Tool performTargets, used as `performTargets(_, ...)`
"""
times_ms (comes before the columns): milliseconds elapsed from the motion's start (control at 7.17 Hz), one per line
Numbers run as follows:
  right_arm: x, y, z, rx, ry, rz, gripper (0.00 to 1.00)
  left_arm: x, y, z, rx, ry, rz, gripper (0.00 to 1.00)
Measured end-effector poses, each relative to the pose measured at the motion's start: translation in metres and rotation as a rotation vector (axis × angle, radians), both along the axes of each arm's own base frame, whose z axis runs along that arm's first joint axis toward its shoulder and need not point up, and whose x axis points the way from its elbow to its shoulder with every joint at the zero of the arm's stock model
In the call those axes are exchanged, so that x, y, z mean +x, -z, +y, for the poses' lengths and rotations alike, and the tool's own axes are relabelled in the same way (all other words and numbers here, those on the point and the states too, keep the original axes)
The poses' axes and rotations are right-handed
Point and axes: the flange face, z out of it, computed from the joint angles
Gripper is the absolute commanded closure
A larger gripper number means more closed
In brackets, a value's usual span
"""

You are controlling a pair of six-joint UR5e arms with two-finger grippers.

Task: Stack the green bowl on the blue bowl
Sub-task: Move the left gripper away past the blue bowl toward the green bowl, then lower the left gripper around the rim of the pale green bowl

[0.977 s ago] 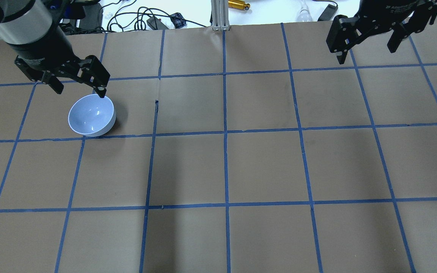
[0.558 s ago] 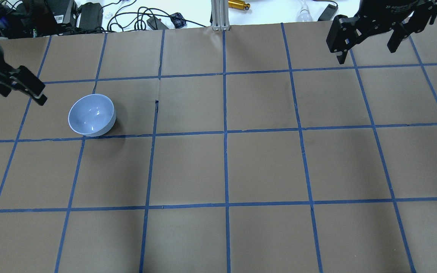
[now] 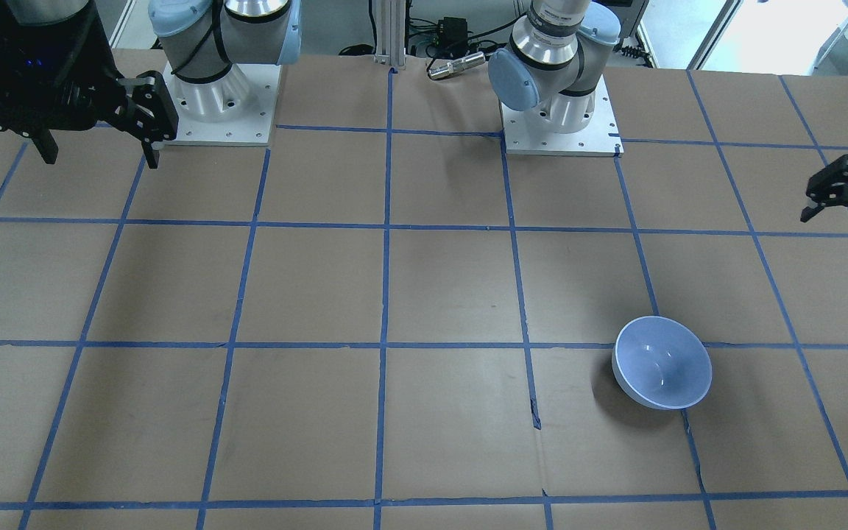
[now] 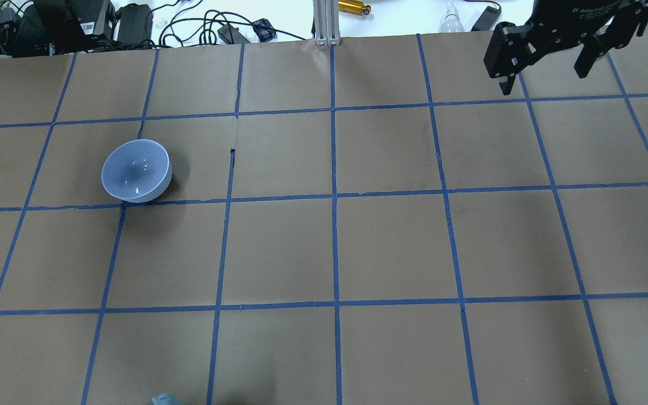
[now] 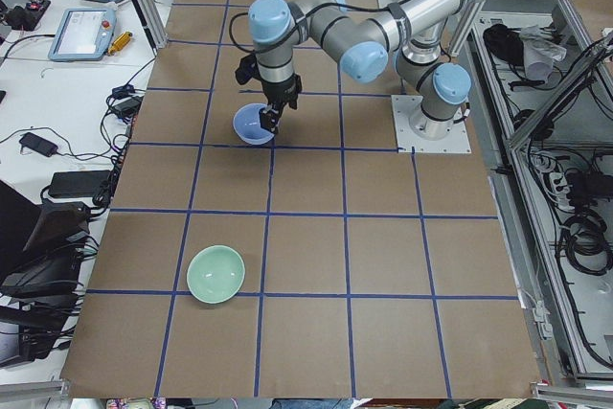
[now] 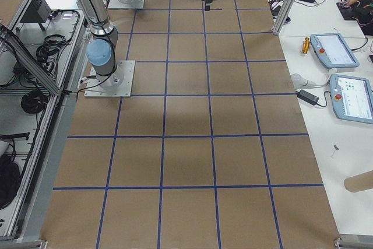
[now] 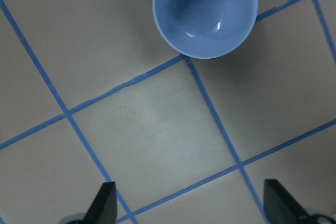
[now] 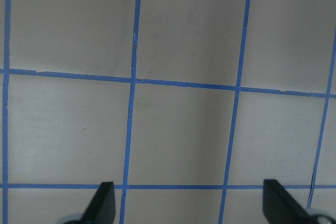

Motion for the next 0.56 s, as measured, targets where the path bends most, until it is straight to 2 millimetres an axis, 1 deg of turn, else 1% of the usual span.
performTargets(279, 0.0, 0.0, 0.0, 0.0, 0.0, 0.0, 0.0, 0.084, 0.042, -0.01, -0.014, 0.102, -0.013, 0.03)
performTargets(558, 0.0, 0.0, 0.0, 0.0, 0.0, 0.0, 0.0, 0.151, 0.08, -0.028, -0.007, 0.197, -0.008, 0.03)
